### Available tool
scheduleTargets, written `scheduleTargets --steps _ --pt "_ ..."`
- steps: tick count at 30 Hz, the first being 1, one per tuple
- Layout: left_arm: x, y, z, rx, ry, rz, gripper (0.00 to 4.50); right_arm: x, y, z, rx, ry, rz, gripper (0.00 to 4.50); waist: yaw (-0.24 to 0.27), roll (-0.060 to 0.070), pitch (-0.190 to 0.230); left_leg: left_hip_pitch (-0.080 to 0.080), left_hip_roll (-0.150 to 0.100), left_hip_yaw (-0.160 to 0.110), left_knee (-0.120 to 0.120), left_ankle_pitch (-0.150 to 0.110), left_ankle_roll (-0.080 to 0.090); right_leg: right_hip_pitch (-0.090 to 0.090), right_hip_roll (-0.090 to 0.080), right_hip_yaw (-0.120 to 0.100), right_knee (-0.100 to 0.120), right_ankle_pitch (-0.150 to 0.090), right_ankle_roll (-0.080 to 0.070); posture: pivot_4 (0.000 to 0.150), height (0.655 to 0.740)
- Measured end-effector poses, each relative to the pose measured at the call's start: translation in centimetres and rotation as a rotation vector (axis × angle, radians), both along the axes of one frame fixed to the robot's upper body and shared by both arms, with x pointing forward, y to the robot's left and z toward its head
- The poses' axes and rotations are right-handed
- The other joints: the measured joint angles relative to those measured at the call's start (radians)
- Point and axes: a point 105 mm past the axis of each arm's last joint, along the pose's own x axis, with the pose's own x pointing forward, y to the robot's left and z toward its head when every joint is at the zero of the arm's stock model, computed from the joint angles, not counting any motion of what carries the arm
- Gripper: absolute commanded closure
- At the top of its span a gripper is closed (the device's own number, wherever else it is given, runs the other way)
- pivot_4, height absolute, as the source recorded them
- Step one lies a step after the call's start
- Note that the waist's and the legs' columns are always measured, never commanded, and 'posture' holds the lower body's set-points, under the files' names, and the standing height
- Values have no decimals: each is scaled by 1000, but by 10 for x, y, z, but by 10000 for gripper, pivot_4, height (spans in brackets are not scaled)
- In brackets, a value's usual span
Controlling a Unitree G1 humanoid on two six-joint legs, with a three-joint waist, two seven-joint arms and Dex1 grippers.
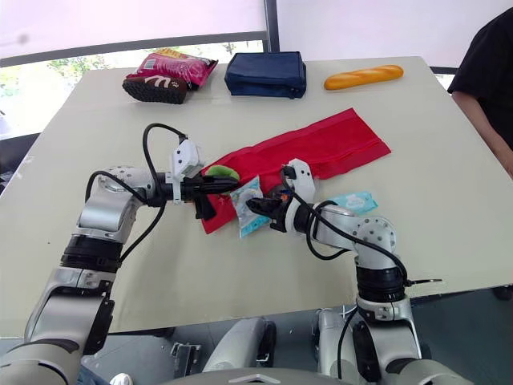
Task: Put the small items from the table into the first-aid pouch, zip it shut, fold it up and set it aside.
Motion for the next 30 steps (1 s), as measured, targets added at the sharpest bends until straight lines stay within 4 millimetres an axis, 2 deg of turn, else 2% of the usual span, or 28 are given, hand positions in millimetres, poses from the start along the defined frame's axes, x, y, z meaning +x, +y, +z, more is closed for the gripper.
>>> scheduleTargets --steps 9,12,14,22,30 --pt "-11 -4 -5 -14 -16 -12 44542 7 18 -13 16 116 22 44100 -1 0 0 0 0 0 0 0 0 0 0 1 0 0 0 1500 7397" --pt "-14 -4 -3 -17 -32 -11 44542 13 20 -16 13 139 7 44100 -1 0 0 0 0 0 0 0 -1 0 0 1 0 0 0 1500 7397" --pt "-21 -8 -3 -33 -37 -40 44542 25 18 -16 6 129 -40 44100 -1 0 0 0 0 0 0 0 -1 0 0 1 0 0 0 1500 7397" --pt "-25 -10 -1 -41 -43 -55 44542 42 21 -10 66 87 -125 44100 -1 0 0 0 -1 0 0 0 -1 0 0 1 0 0 0 1500 7397" --pt "-21 -14 11 -70 -91 -57 44542 50 20 5 156 6 -159 44100 -2 0 0 0 -1 0 -1 1 -1 0 0 1 0 0 0 1500 7397"
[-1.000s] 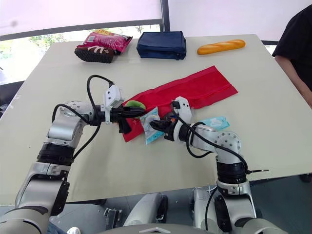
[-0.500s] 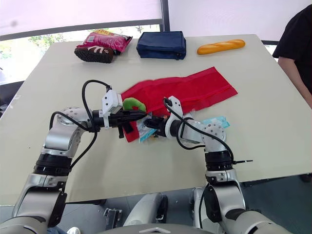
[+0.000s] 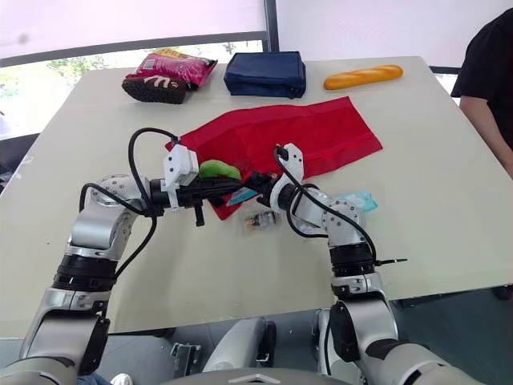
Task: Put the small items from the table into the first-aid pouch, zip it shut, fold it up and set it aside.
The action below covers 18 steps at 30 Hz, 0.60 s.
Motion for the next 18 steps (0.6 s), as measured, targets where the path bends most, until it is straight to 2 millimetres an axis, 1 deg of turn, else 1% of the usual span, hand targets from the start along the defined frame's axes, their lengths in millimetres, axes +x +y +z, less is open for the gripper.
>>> scheduleTargets --steps 3,6,10,13,16,18 --pt "6 -5 7 -77 17 15 44542 5 -3 8 36 -64 -39 44100 2 0 0 0 0 0 0 0 0 0 0 0 0 0 0 1500 7397" --pt "8 -10 12 -121 47 9 44542 4 -5 11 70 -90 -41 44100 0 0 0 0 0 0 0 0 0 0 0 0 0 0 0 1500 7397" --pt "8 -11 11 -158 128 -1 44542 -3 -8 3 89 -82 -23 44100 -1 0 0 0 0 0 0 0 0 0 0 0 0 0 0 1500 7397" --pt "9 -12 11 -216 242 -4 44542 -11 -12 -2 92 -92 2 44100 -1 0 0 0 0 0 0 0 0 0 0 0 0 0 0 1500 7397" --pt "12 -10 14 -251 287 16 44542 -16 -10 -3 73 -109 30 44100 0 0 0 0 0 0 0 0 0 0 1 0 0 0 0 1500 7397" --pt "11 -11 12 -271 339 24 44542 -16 -10 -4 60 -113 31 44100 0 0 0 0 0 0 0 0 0 0 1 0 0 0 0 1500 7397"
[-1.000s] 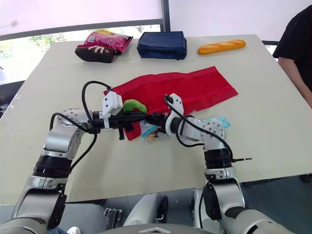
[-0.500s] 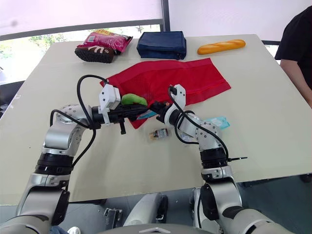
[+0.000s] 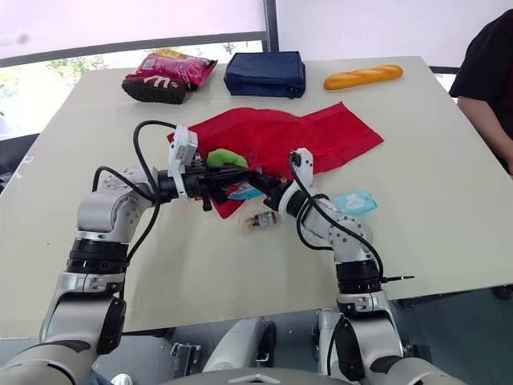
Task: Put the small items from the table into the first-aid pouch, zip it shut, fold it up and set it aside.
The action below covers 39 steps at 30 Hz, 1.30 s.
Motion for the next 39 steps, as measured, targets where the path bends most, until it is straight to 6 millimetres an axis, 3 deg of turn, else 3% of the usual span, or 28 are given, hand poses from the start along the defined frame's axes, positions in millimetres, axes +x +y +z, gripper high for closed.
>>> scheduleTargets --steps 12,17,23,31,32,33,34,35,39 --pt "-12 -3 -10 -29 135 4 44542 0 4 -7 -9 22 -3 44100 2 0 0 0 0 0 0 1 -1 0 -1 0 0 0 0 1500 7397" --pt "-15 -7 -24 -69 215 28 44542 10 -3 -17 -9 79 -62 44100 2 0 0 0 -1 0 0 1 -1 0 -5 0 0 0 0 1500 7397" --pt "-12 -10 -25 -120 240 75 44542 17 -9 -20 39 188 -124 44100 3 0 0 0 -1 -1 0 1 -2 0 -6 0 0 0 0 1500 7397" --pt "-8 -5 -25 -174 259 116 44542 10 3 -16 -96 133 -91 44100 2 0 0 0 -1 0 -1 1 -2 0 -6 0 0 0 0 1500 7397" --pt "-8 -4 -26 -177 263 117 45000 9 3 -17 -107 137 -87 33991 2 0 0 0 -1 0 -1 1 -2 0 -5 0 0 0 0 1500 7397" --pt "-8 -4 -25 -181 261 117 45000 8 3 -19 -121 142 -84 31185 2 0 0 0 -1 0 -1 1 -2 0 -6 0 0 0 0 1500 7397" --pt "-8 -4 -24 -183 258 118 45000 8 3 -20 -128 145 -82 24864 2 0 0 0 -1 0 -1 1 -2 0 -6 0 0 0 0 1500 7397" --pt "-7 -3 -23 -184 252 121 45000 8 3 -20 -137 144 -83 22809 2 0 0 0 -1 0 -1 1 -2 0 -6 0 0 0 0 1500 7397" --pt "-6 -1 -22 -186 248 126 45000 7 2 -19 -163 131 -80 22809 2 0 0 0 -1 0 -1 1 -2 0 -6 0 0 0 0 1500 7397"
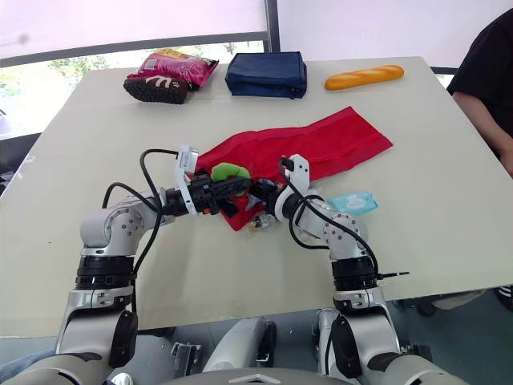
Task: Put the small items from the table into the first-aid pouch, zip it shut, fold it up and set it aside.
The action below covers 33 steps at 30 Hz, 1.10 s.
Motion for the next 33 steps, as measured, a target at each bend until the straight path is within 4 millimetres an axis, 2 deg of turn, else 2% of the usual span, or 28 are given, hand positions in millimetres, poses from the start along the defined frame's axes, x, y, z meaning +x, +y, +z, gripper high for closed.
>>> scheduleTargets --steps 14,17,18,20,26,33 --pt "8 5 0 -9 -1 7 45000 -15 -23 20 -114 -165 112 22809 0 0 0 0 0 0 0 0 0 0 0 0 0 0 0 1500 7397" --pt "7 3 -2 -6 8 0 45000 -18 -24 16 -139 -167 124 30859 0 0 0 0 0 0 0 0 0 0 0 0 0 0 0 1500 7397" --pt "7 2 -3 -4 10 -4 45000 -18 -24 14 -153 -168 127 36774 0 0 0 0 0 0 0 0 0 0 0 0 0 0 0 1500 7397" --pt "7 2 -3 -2 11 -7 45000 -18 -24 11 -171 -169 130 43694 0 0 0 0 0 0 0 0 0 0 0 0 0 0 0 1500 7397" --pt "7 1 -4 -1 14 -10 45000 -17 -19 8 -210 -195 126 43694 1 0 0 0 0 0 0 0 0 0 0 0 0 0 0 1500 7397" --pt "1 -5 -3 -13 19 -40 45000 -12 -1 7 -202 -188 126 43694 0 0 0 0 0 0 0 0 0 0 0 0 0 0 0 1500 7397"
